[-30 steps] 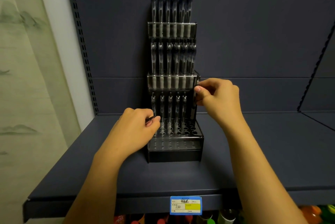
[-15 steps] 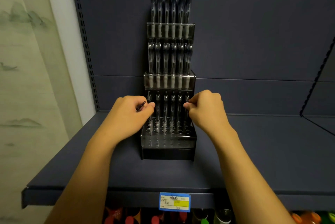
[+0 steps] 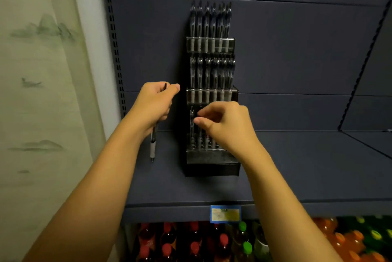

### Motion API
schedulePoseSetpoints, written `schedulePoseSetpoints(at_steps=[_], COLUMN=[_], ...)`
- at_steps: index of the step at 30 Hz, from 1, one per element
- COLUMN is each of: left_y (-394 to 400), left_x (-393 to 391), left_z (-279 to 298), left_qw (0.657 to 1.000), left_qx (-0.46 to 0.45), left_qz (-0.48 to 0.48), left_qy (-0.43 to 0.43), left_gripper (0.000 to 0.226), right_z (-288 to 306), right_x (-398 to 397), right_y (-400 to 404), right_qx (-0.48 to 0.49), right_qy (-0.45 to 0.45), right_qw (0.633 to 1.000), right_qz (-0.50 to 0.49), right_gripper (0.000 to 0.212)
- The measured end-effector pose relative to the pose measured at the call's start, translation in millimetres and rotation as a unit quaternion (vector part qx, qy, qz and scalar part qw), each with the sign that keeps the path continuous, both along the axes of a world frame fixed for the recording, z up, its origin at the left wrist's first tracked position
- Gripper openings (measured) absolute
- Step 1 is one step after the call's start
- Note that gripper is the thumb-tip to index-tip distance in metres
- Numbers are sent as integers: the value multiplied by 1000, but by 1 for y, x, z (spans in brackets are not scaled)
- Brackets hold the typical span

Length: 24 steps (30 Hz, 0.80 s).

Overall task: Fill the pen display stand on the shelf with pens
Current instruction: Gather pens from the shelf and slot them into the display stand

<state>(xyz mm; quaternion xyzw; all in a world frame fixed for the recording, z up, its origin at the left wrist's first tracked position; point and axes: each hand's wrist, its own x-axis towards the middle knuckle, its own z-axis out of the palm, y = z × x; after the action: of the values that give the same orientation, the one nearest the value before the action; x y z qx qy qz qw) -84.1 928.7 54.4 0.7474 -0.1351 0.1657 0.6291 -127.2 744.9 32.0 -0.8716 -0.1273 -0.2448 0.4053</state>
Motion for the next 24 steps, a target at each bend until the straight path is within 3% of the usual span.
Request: schedulePoseSetpoints(at_steps=[5,12,17,24], left_y=[-2,-1,-1,-10], left_x=[-15,-28,-30,-29], left_z=[7,-8,-14,-21], left_qw=[998,991,987,979], left_qx=[-61,-131,-155,-194], left_qz=[-16,-2,-3,-31], left_qy=[11,36,47,50], left_gripper=[39,38,39,38], right_z=[-7,-27,-33,-38], right_x=[-18,-19,-16,-14], right_y=[53,83,85,69], right_qx=[52,151,267,312], right_qy=[-7,37,125,181], right_qw=[996,985,947,913], right_qz=[68,68,127,192], right_gripper=[14,9,9,16])
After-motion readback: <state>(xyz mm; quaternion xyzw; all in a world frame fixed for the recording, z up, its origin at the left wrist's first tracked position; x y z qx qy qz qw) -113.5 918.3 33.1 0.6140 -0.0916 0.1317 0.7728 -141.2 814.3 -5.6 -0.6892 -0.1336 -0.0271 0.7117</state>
